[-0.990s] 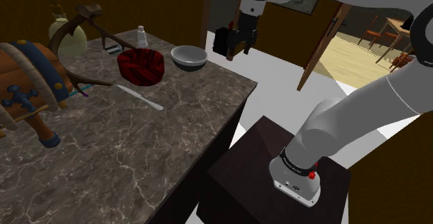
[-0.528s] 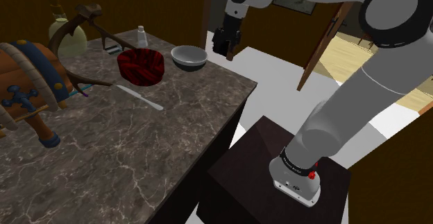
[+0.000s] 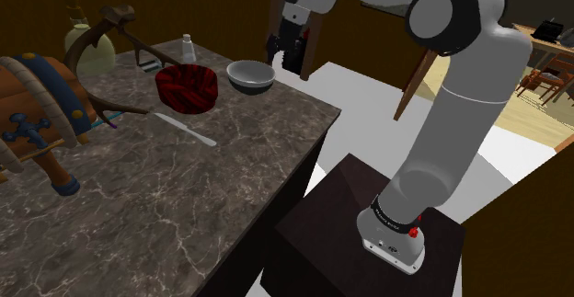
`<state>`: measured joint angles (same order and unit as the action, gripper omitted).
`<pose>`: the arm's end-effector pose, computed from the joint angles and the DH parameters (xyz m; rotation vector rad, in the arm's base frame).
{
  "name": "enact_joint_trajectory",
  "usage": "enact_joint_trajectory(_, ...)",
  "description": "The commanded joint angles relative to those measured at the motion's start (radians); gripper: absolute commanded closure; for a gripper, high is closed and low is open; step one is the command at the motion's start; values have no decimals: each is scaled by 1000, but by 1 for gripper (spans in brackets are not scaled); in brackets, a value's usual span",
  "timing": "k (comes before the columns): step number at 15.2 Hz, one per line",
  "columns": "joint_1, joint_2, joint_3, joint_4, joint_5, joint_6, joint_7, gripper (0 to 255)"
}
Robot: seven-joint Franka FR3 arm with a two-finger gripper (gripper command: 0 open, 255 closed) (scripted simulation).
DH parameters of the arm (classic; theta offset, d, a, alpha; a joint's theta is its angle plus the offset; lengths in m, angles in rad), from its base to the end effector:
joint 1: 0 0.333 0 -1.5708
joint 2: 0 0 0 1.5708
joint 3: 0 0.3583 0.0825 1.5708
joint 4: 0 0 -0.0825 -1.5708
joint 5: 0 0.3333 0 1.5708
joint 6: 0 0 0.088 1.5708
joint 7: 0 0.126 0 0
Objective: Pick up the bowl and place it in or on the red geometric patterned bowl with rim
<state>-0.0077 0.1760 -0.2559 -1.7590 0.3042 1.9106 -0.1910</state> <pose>0.5599 -0.1131 0.5073 -2.8912 0.2517 -0.0555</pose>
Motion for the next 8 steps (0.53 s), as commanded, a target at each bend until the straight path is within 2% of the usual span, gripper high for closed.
enact_joint_trajectory(1, -12, 84, 4, 87, 44, -4, -20, 0)
enact_joint_trajectory(2, -19, 116, 7, 124, 59, -10, -27, 0)
enact_joint_trajectory(8, -10, 135, 17, 72, 71, 61, -35, 0)
